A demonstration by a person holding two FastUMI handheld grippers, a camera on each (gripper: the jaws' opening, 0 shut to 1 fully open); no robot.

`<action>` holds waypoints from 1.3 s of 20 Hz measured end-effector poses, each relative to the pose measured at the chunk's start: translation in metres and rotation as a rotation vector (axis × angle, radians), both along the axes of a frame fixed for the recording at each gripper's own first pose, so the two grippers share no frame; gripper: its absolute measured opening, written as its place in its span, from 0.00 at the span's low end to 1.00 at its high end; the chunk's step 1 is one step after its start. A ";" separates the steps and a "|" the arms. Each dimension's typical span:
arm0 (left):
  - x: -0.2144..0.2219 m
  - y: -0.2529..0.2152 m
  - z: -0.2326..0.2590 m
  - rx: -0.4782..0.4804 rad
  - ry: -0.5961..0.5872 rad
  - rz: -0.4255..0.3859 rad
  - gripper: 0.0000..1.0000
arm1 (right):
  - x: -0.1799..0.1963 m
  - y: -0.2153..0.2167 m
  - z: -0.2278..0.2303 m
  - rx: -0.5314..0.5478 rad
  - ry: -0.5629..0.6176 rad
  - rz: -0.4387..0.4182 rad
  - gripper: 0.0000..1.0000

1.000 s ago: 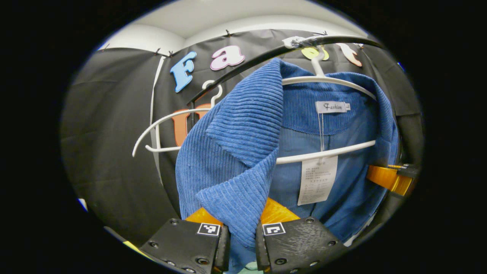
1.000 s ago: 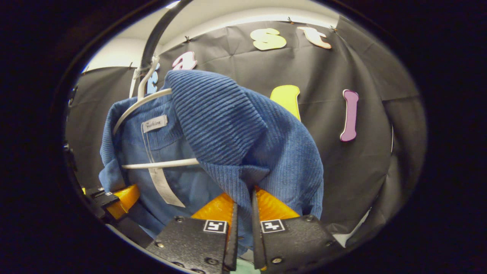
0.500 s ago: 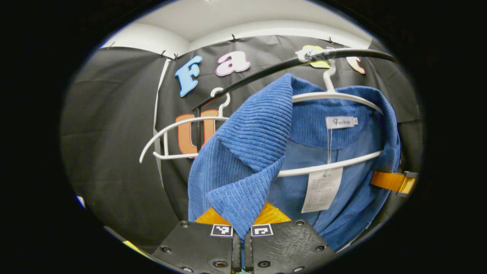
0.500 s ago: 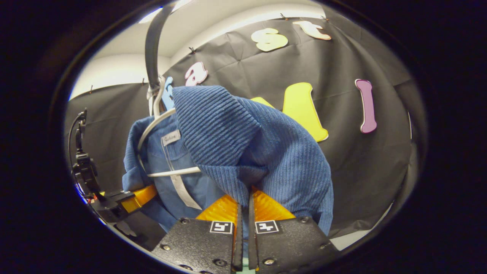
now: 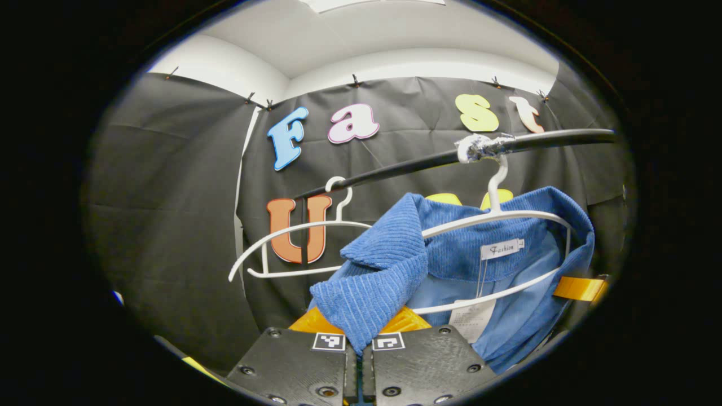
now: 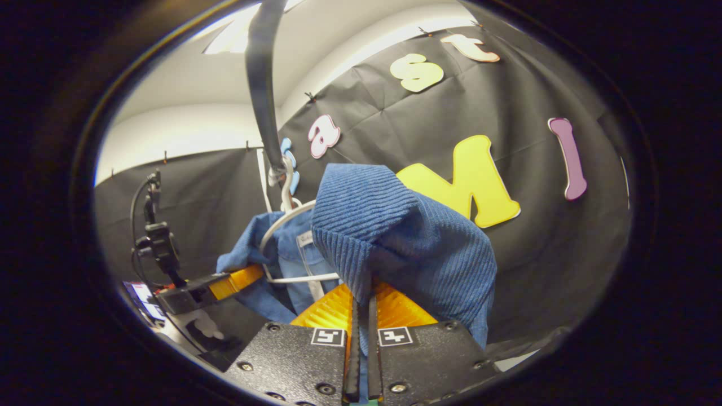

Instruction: Grasp the clothes on the hanger with both hands and then place them into the laundry hamper below.

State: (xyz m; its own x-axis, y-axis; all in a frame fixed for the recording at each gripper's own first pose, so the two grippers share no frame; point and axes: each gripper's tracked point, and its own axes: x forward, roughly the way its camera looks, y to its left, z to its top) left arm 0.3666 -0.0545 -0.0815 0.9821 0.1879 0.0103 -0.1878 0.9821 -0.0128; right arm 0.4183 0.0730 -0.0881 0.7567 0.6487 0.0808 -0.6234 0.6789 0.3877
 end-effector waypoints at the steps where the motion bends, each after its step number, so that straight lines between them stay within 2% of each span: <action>1: -0.001 0.003 0.003 0.001 -0.001 0.005 0.07 | -0.003 0.000 -0.001 0.014 0.006 0.033 0.08; 2: -0.001 0.004 0.007 -0.004 -0.007 0.001 0.00 | -0.006 0.000 -0.001 0.029 0.006 0.055 0.08; 5: -0.006 0.009 0.017 -0.025 -0.018 0.007 0.00 | -0.011 -0.008 0.004 0.060 0.002 0.097 0.08; 6: -0.007 0.012 0.020 -0.026 -0.018 0.013 0.03 | -0.011 -0.013 0.008 0.075 -0.005 0.101 0.08; 8: -0.008 0.021 0.021 -0.028 -0.018 0.019 0.07 | -0.005 -0.024 0.005 0.054 -0.004 0.077 0.08; 10: -0.010 0.023 0.022 -0.024 -0.015 0.022 0.03 | -0.003 -0.033 0.001 0.030 -0.004 0.054 0.08; 15: -0.010 0.021 0.020 -0.023 -0.008 0.021 0.03 | -0.005 -0.049 0.006 0.001 -0.037 0.015 0.08; 17: -0.010 0.021 0.023 -0.031 -0.011 0.017 0.03 | -0.013 -0.049 0.021 0.037 -0.064 0.042 0.08; 18: -0.010 0.021 0.025 -0.034 -0.013 0.017 0.07 | -0.017 -0.047 0.028 0.058 -0.074 0.064 0.08; 19: -0.007 0.022 0.027 -0.036 -0.015 0.017 0.03 | -0.017 -0.047 0.033 0.070 -0.079 0.076 0.08; 20: -0.006 0.022 0.029 -0.041 -0.017 0.014 0.07 | -0.017 -0.046 0.035 0.075 -0.081 0.089 0.08; 21: -0.004 0.021 0.030 -0.048 -0.020 0.007 0.03 | -0.017 -0.045 0.038 0.078 -0.085 0.094 0.08; 22: -0.004 0.020 0.032 -0.051 -0.022 -0.001 0.07 | -0.018 -0.043 0.042 0.086 -0.089 0.098 0.07; 24: -0.002 0.016 0.034 -0.062 -0.026 -0.033 0.03 | -0.017 -0.037 0.044 0.121 -0.074 0.113 0.06; 25: 0.003 0.015 0.035 -0.072 -0.032 -0.041 0.07 | -0.014 -0.035 0.043 0.145 -0.054 0.117 0.06; 26: -0.001 0.013 0.036 -0.076 -0.032 -0.058 0.05 | -0.012 -0.031 0.043 0.172 -0.035 0.121 0.06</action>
State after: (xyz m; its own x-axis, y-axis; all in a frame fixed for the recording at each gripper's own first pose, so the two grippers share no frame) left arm 0.3655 -0.0418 -0.0454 0.9908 0.1320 0.0300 -0.1287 0.9873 -0.0932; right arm 0.4060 0.0421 -0.0456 0.6688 0.7093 0.2225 -0.7115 0.5240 0.4682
